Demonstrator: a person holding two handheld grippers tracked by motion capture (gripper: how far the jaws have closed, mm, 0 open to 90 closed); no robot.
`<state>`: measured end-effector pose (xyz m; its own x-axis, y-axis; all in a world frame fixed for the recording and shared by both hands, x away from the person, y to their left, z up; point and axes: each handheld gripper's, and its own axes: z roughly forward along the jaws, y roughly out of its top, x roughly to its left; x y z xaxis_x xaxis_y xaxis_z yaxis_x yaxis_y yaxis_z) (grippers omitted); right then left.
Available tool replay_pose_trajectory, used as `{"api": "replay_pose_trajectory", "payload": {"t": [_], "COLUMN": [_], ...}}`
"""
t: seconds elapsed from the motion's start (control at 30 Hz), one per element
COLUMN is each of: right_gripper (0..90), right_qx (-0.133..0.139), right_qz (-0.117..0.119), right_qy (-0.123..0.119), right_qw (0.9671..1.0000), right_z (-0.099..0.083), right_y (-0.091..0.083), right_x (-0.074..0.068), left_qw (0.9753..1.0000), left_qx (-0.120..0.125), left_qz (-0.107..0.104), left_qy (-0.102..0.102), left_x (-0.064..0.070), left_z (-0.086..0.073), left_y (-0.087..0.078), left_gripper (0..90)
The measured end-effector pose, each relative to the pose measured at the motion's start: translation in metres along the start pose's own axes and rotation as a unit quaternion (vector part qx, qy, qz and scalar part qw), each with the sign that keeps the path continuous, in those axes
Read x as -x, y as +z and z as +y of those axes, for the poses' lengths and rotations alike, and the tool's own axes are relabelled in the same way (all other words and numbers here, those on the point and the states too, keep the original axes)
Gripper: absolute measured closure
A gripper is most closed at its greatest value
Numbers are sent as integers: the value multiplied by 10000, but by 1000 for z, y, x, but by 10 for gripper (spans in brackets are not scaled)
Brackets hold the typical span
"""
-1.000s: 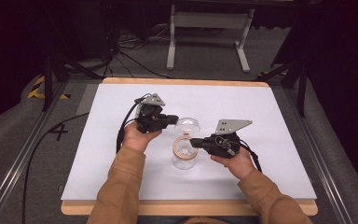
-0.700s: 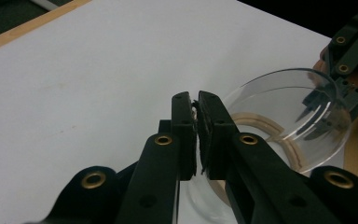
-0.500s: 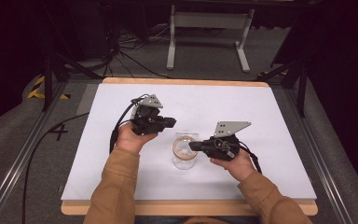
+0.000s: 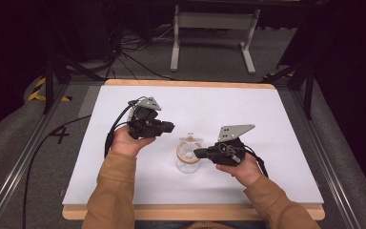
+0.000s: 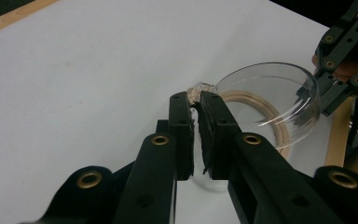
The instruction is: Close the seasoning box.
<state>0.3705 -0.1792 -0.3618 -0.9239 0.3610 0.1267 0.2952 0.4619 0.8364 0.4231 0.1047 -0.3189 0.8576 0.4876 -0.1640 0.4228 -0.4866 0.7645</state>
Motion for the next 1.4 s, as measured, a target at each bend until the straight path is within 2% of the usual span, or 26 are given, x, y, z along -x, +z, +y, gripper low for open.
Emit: {"api": "replay_pose_trajectory", "payload": {"t": [0.2,0.37,0.43,0.8,1.1,1.27,1.4], "right_gripper": [892,892,893,893,892,875,857], "right_qx": [-182,-323,-386,-763,-700,-555,-374], "right_qz": [61,118,125,280,325,251,74], "right_qy": [64,105,122,41,18,-28,-10], "right_qw": [9998,9994,9991,9967,9970,9981,9993], "right_z": [-2,-4,-5,-7,-5,-1,3], "right_y": [3,4,5,8,5,-4,-20], "right_x": [-1,-1,-2,-8,-10,-9,-2], "left_qw": [9999,9996,9995,9992,9991,9993,9992], "left_qx": [-109,-269,-323,-400,-415,-256,-226], "left_qz": [1,47,44,32,35,124,176], "left_qy": [-40,12,-42,-32,-42,-245,-294], "left_x": [-1,-2,-3,-4,-4,-5,-6], "left_z": [-2,-3,-4,-5,-5,-5,-7], "left_y": [1,3,3,4,3,0,-3], "left_gripper": [823,820,820,814,800,703,664]}}
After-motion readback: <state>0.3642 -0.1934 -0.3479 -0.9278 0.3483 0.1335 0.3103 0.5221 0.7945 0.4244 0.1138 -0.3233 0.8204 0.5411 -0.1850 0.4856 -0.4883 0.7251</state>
